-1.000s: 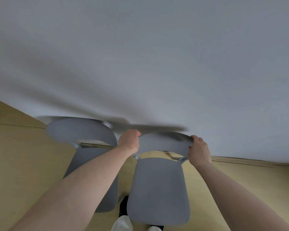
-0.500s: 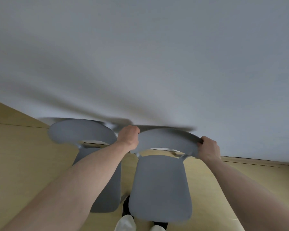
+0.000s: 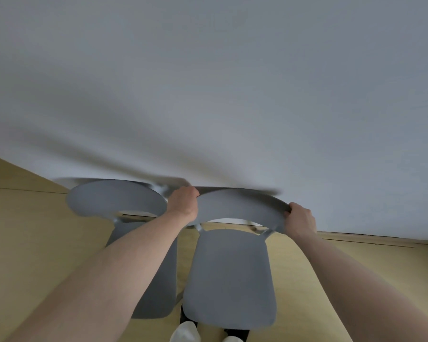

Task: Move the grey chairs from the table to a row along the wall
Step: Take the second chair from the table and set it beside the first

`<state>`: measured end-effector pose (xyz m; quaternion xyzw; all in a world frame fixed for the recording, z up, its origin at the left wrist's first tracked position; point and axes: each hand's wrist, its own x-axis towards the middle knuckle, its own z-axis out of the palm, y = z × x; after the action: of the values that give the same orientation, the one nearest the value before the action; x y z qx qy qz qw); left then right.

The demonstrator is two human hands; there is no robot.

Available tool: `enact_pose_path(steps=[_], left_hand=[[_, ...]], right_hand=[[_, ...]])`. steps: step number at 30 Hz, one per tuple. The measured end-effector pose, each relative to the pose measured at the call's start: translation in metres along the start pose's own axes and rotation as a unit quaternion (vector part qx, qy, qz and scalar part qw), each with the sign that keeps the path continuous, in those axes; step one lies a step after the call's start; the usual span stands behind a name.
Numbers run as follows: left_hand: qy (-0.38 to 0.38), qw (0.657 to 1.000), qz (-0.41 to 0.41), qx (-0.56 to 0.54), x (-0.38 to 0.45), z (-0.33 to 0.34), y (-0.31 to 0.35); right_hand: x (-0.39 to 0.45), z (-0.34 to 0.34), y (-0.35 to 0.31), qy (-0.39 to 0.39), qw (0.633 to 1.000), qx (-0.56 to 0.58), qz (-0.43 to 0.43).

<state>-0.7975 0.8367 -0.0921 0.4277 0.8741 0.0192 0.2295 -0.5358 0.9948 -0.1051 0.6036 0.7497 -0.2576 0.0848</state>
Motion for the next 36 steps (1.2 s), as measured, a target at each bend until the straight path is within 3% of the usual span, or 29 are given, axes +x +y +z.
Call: enact_pose_path(steps=[10, 19, 26, 30, 36], left_hand=[[0.044, 0.999, -0.026, -0.002, -0.009, 0.010, 0.010], [0.043, 0.993, -0.111, -0.001, -0.019, 0.012, 0.009], [0.039, 0.995, -0.093, 0.029, -0.017, 0.008, 0.014], [0.076, 0.992, -0.097, 0.039, -0.012, 0.018, 0.004], [0.089, 0.994, -0.056, -0.005, -0.034, 0.024, 0.002]], right_hand=[[0.016, -0.002, 0.008, -0.032, 0.997, -0.054, -0.045], [0.016, 0.001, 0.007, -0.054, 0.994, -0.028, -0.087], [0.013, 0.004, 0.017, -0.039, 0.997, 0.037, -0.064], [0.007, 0.002, 0.010, -0.060, 0.990, 0.117, -0.048], [-0.036, 0.002, 0.021, -0.064, 0.991, 0.095, -0.072]])
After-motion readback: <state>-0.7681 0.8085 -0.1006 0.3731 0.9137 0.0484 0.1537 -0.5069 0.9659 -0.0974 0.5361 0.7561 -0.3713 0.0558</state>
